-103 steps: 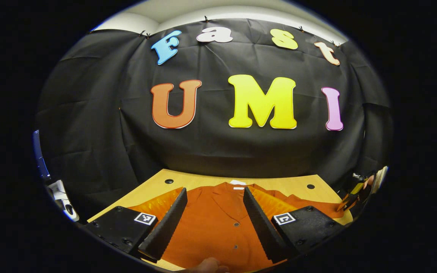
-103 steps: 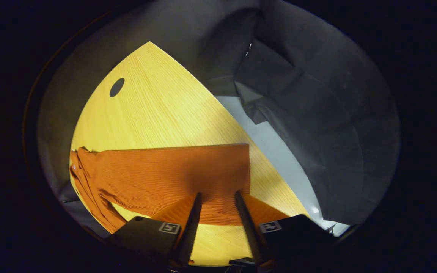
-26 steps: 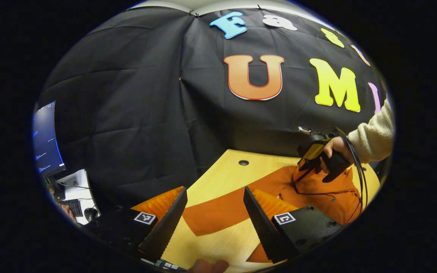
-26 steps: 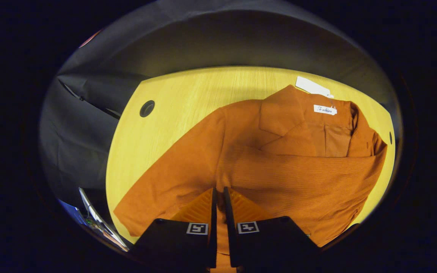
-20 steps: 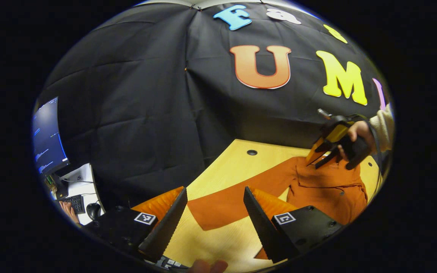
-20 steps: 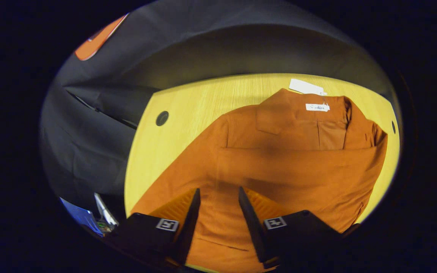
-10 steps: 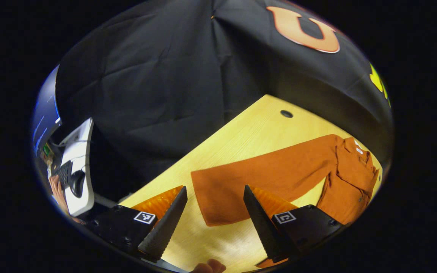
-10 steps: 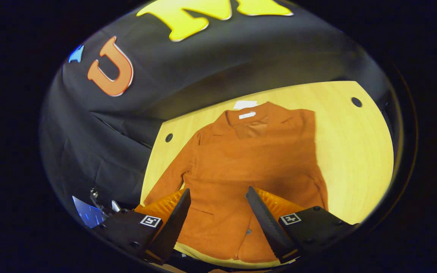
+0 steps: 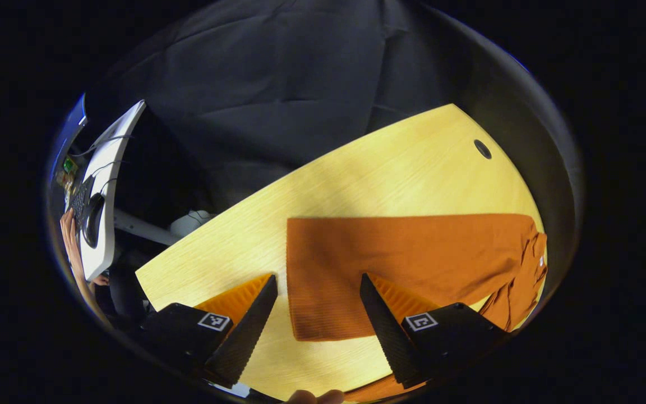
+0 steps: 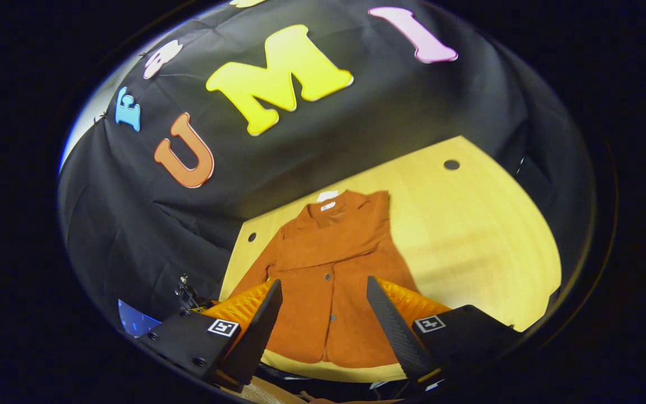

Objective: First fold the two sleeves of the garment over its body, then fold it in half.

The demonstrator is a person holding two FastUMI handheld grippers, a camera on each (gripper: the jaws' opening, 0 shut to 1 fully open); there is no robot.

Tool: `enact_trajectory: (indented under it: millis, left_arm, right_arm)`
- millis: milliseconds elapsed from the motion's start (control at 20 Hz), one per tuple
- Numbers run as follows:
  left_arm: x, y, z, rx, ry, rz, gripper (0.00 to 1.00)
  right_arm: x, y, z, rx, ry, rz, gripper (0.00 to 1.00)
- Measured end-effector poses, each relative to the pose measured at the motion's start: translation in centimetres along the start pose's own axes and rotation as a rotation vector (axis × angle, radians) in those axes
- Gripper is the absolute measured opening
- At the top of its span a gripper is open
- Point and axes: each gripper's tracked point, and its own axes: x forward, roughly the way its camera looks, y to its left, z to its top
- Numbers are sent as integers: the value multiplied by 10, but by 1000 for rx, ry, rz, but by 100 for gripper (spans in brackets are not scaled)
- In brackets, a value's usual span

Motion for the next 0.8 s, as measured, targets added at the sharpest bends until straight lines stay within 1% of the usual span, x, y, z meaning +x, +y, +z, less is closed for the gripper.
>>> enact_trajectory:
  millis: [50, 100, 150, 200, 300, 350, 500, 600, 650, 700, 800]
  left_arm:
    - [2, 4, 3, -9, 29, 17, 97]
    - [-1, 6, -2, -25, 108, 24, 97]
    - [10, 5, 3, -17, 120, 19, 95]
    - [6, 5, -2, -10, 201, 19, 92]
    - [5, 9, -4, -14, 254, 16, 93]
    - [5, 7, -1, -21, 274, 20, 96]
    - [3, 7, -2, -27, 348, 18, 95]
    - [3, 9, -4, -22, 382, 10, 93]
    - [3, 9, -3, -29, 389, 8, 89]
    - [3, 11, -4, -29, 399, 8, 86]
    - [2, 9, -3, -33, 409, 4, 80]
  right_arm:
    - [-13, -8, 8, 8, -33, -18, 98]
    - [-24, -14, 12, 24, -57, -33, 97]
    - [-35, -21, 18, 46, -86, -44, 97]
    - [-47, -28, 22, 71, -118, -55, 98]
    - [-67, -38, 22, 103, -156, -57, 97]
    - [-75, -46, 22, 107, -176, -77, 97]
    - [-93, -68, 5, 129, -186, -133, 97]
    - [-101, -73, -5, 148, -178, -160, 97]
    - [-106, -77, -8, 160, -175, -178, 97]
    - [-113, -76, -10, 167, -178, -178, 93]
    - [-121, -77, -13, 155, -183, -192, 93]
